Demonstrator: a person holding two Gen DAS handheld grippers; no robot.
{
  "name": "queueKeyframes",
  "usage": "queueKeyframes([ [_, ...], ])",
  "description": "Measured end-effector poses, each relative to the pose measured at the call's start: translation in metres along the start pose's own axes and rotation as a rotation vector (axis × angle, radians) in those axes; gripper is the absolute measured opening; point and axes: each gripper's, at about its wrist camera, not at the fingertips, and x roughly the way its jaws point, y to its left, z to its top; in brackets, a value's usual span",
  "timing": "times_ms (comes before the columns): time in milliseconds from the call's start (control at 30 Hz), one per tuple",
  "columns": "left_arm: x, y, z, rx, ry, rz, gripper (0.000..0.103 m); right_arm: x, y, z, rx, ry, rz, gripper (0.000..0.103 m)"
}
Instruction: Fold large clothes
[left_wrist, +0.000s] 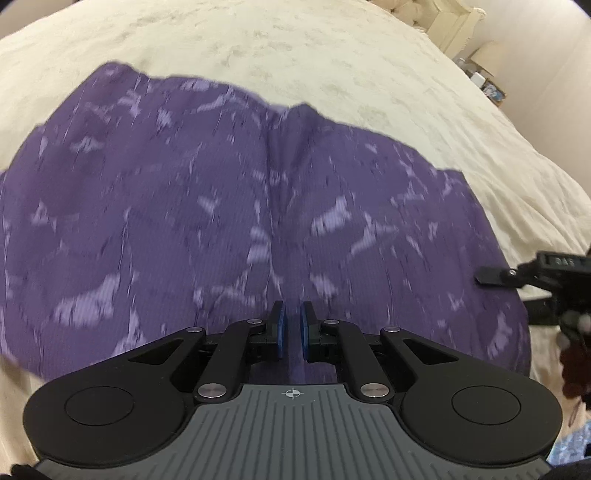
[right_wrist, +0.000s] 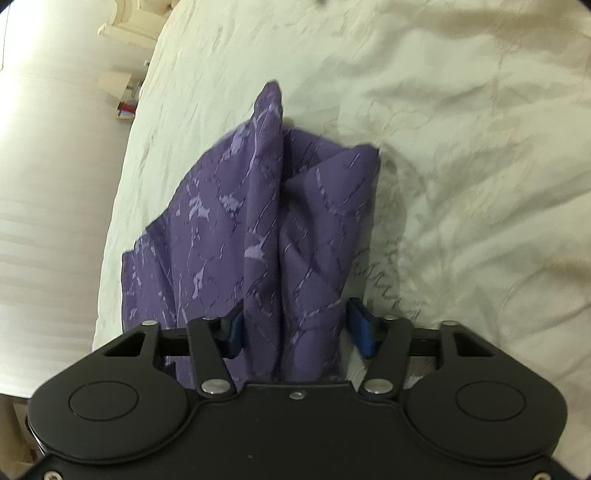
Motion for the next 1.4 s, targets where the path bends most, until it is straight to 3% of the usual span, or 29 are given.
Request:
queueKeyframes([
  [100,0.004,0.008,-0.001,-0.019,0.004,-0.016,0.01,0.001,0.014,-0.001,-0.029,0.001,-0.005,0.028],
  [167,0.007,0.012,-0.001,-0.013,0.011,-0.021,0.01,-0.003,0.027,0.0,-0.048,-0.007,-0.004,0.025],
  [467,0.006,0.038,0.006,-0.013,0.046,-0.123,0.01,-0.037,0.12,-0.005,-0.112,-0.024,0.095,0.023],
  [600,-0.007,0.055,0.007,0.055,0.053,-0.115,0.01,-0.03,0.169,-0.01,-0.123,-0.039,0.143,0.024],
  [767,-0.025,0.094,0.003,0.109,0.093,-0.117,0.01,0.001,0.232,-0.02,-0.187,-0.017,0.162,0.024],
  [867,-0.043,0.118,0.003,0.104,0.084,-0.18,0.01,0.03,0.263,-0.028,-0.22,0.001,0.173,0.024],
  [967,-0.066,0.137,0.005,0.144,0.045,-0.132,0.012,0.07,0.287,-0.037,-0.241,0.03,0.156,0.024],
  [1067,-0.085,0.171,0.008,0.115,0.015,-0.105,0.012,0.111,0.302,-0.049,-0.263,0.063,0.116,0.024],
  [1233,-0.112,0.223,0.013,0.029,-0.027,-0.037,0.012,0.159,0.314,-0.068,-0.288,0.095,0.039,0.029],
  [1333,-0.126,0.246,0.017,-0.027,-0.054,-0.003,0.013,0.173,0.311,-0.072,-0.279,0.098,0.004,0.044],
  [1400,-0.136,0.256,0.018,-0.06,-0.078,0.007,0.013,0.182,0.309,-0.076,-0.269,0.098,0.001,0.06],
])
